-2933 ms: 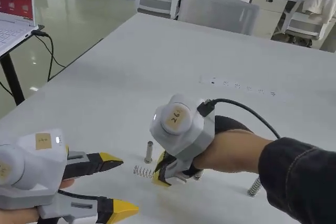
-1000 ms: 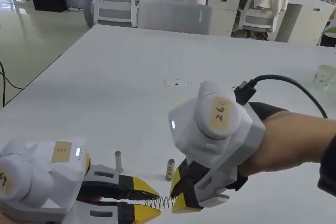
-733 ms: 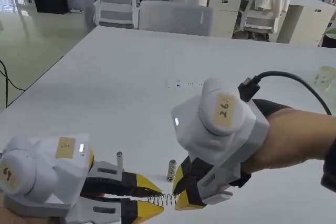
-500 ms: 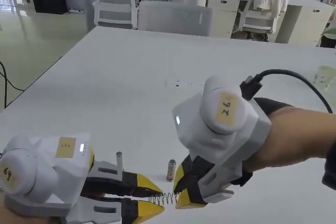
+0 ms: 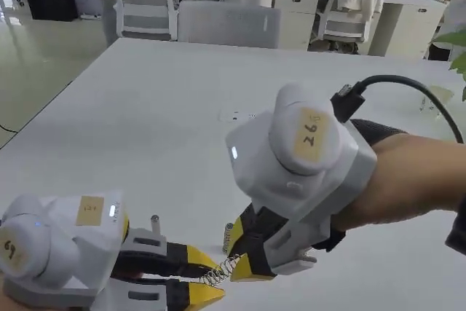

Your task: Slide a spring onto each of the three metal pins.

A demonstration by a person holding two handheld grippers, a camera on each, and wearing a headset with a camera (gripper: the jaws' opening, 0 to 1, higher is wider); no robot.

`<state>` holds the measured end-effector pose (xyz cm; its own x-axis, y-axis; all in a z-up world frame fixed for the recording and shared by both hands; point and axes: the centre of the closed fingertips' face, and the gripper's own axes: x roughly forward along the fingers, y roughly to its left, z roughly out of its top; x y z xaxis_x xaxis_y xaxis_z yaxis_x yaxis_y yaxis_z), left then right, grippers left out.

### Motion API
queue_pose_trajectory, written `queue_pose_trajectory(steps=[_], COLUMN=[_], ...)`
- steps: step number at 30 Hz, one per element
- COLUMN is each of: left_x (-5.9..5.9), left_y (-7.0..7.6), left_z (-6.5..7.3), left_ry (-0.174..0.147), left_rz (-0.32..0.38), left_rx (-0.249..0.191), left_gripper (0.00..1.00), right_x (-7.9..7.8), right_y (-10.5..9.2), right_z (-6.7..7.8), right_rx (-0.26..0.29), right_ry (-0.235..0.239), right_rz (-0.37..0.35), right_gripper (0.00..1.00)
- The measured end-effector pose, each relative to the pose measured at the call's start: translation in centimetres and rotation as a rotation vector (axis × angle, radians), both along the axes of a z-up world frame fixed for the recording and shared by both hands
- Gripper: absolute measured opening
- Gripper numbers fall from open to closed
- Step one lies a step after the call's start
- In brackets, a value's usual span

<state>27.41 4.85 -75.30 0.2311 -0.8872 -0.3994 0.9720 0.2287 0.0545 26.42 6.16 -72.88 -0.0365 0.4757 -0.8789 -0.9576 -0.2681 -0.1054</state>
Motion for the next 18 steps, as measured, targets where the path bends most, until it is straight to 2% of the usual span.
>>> queue_pose_trajectory(steps=[6,18], left_x=[-0.18,0.28], left_y=[-0.43,0.02], left_z=[0.12,0.28], left_ry=[-0.002,-0.015], left_rz=[-0.008,0.025], left_rx=[0.000,0.003], left_gripper=[0.08,0.08], right_x=[-0.36,0.14], right_y=[0.41,0.86], right_z=[0.42,0.62], right_rx=[0.005,0.024], right_ry=[-0.021,-0.014], right_rz=[0.017,0.015], right_gripper=[0.13,0.13])
